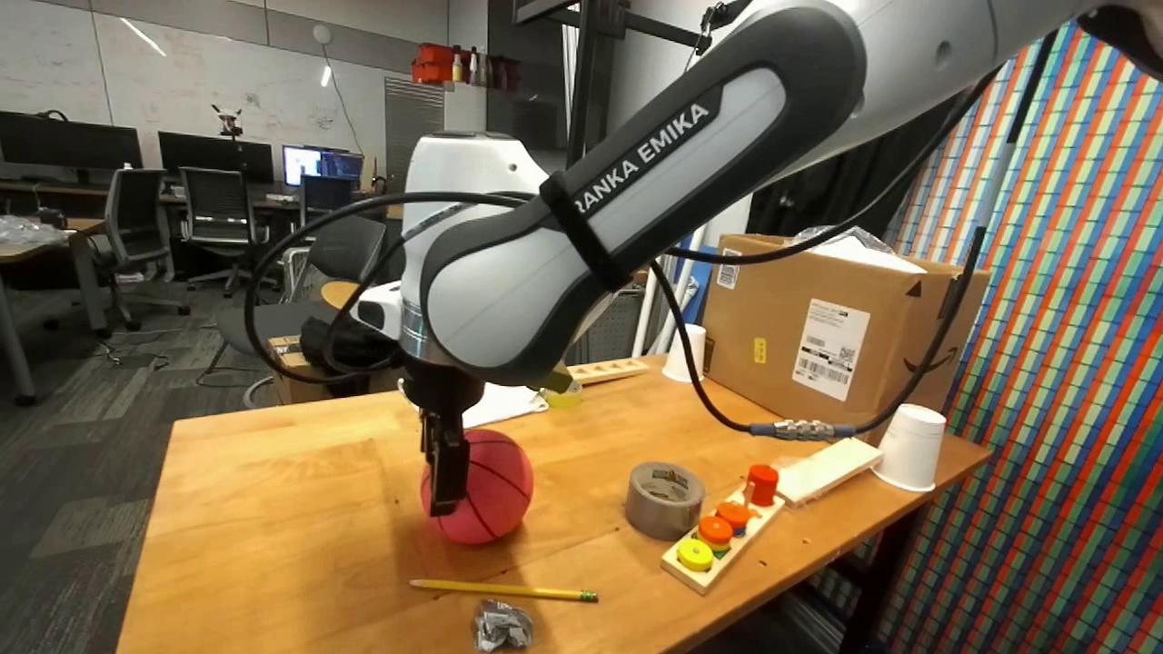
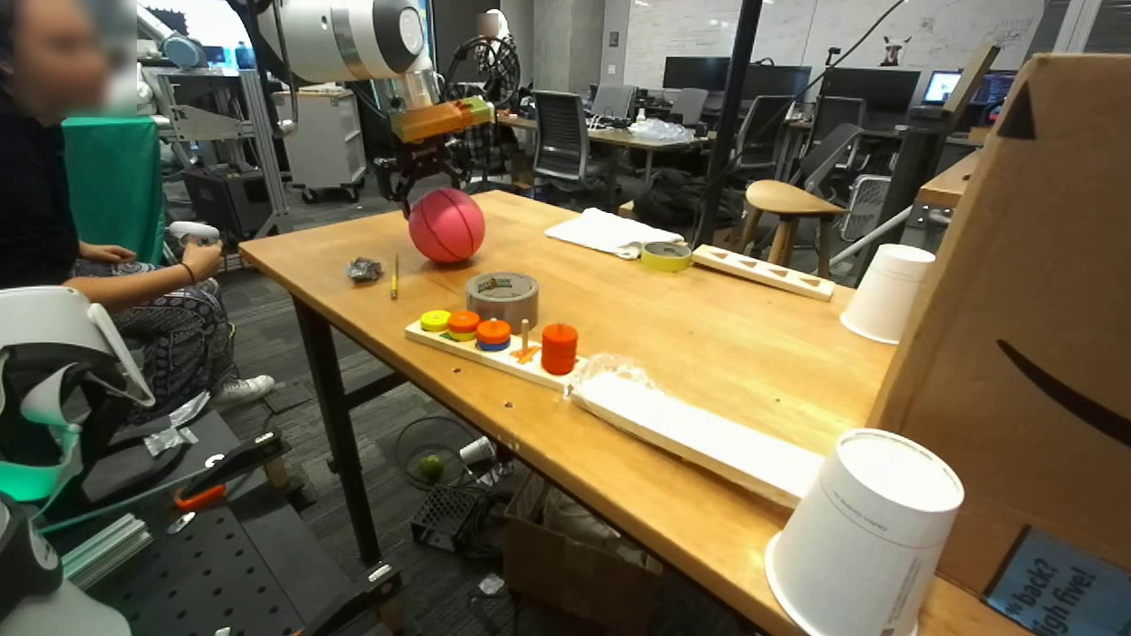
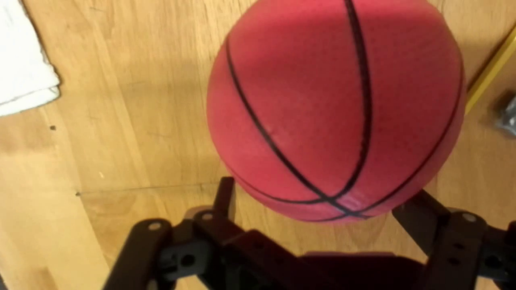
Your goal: Push the ball on the table to the right.
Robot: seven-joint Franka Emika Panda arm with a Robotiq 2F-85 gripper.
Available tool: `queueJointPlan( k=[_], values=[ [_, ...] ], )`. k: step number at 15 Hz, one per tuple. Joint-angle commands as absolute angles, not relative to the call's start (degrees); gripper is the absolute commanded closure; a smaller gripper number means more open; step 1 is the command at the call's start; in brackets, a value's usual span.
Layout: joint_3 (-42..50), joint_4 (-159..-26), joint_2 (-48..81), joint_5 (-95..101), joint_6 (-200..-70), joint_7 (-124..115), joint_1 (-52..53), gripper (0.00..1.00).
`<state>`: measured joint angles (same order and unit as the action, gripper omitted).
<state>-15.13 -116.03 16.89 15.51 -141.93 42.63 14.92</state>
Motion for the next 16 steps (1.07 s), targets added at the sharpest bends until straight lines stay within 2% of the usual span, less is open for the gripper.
queueJointPlan(
  k=[1,8,13,16],
  values=[
    [-14.61,-116.27,14.37,20.22,-140.17,51.13,13.03,0.00],
    [-2.57,-119.41,12.38,50.92,-145.93,45.50,11.22,0.00],
    [7.02,-120.66,9.25,76.02,-147.21,26.40,12.62,0.00],
    [7.85,-124.50,4.67,91.13,-142.88,12.44,13.63,0.00]
  ],
)
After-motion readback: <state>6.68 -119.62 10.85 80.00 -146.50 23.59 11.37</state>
